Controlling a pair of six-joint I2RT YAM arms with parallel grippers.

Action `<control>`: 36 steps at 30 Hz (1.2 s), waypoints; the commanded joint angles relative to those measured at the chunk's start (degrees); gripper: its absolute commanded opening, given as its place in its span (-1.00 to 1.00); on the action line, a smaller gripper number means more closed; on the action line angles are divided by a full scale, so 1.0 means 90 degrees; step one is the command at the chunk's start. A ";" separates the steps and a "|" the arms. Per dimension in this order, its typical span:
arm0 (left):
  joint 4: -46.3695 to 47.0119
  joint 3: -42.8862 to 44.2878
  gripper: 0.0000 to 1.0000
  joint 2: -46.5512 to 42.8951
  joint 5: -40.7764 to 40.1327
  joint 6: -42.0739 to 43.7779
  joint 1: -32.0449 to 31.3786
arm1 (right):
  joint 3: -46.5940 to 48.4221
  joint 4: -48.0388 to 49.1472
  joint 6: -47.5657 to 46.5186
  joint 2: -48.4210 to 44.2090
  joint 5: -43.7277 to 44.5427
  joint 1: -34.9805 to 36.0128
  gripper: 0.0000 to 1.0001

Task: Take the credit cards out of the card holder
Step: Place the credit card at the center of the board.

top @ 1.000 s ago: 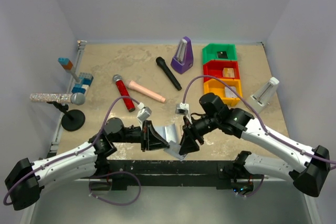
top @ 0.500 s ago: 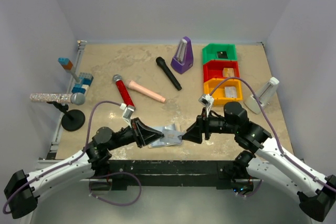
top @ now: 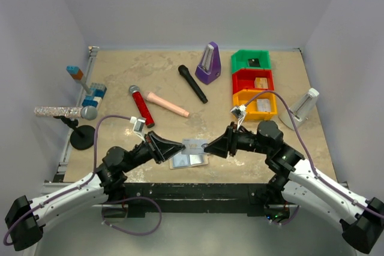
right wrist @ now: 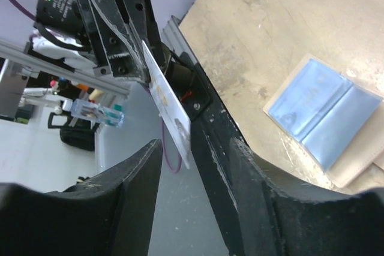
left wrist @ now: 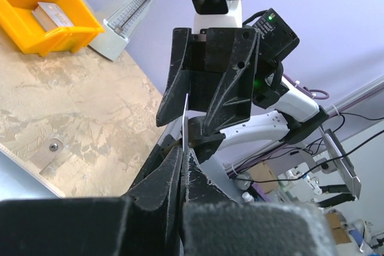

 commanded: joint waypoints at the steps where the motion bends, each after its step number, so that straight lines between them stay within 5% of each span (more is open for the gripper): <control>1: 0.0475 -0.0036 -1.00 -0.0024 -0.0115 -0.0130 0.0017 | -0.0068 0.0973 0.0344 0.0131 -0.0102 -0.0006 -0.01; 10: 0.0582 -0.0066 -1.00 -0.0004 -0.0134 -0.0199 0.0017 | -0.0069 0.1218 0.0413 0.0336 -0.0317 -0.0006 -0.40; 17: 0.0515 -0.0017 -1.00 0.0025 -0.0115 -0.0199 0.0017 | -0.0078 0.1267 0.0403 0.0307 -0.0376 -0.0006 -1.00; 18: 0.0437 -0.0007 -0.90 0.0025 -0.0124 -0.0189 0.0017 | -0.0049 0.1209 0.0384 0.0288 -0.0357 -0.0006 -1.00; 21: -0.0166 0.0119 -0.03 -0.0198 -0.0338 -0.0111 0.0017 | 0.0116 0.0664 0.0180 0.0151 -0.0269 -0.0064 -1.00; 24: -0.1493 0.0324 0.36 -0.0744 -0.0865 0.0113 0.0036 | 0.0468 -0.0331 -0.0260 0.0044 -0.0268 -0.0365 -1.00; 30: -0.4119 0.0910 0.42 -0.1868 -0.2144 0.0484 0.0066 | 0.1444 -0.2509 -0.0807 0.0696 0.0209 -0.1624 -1.00; 36: -0.5520 0.1399 0.36 -0.1821 -0.2322 0.0612 0.0066 | 0.2361 -0.3126 -0.1119 0.2384 0.0609 -0.2418 -1.00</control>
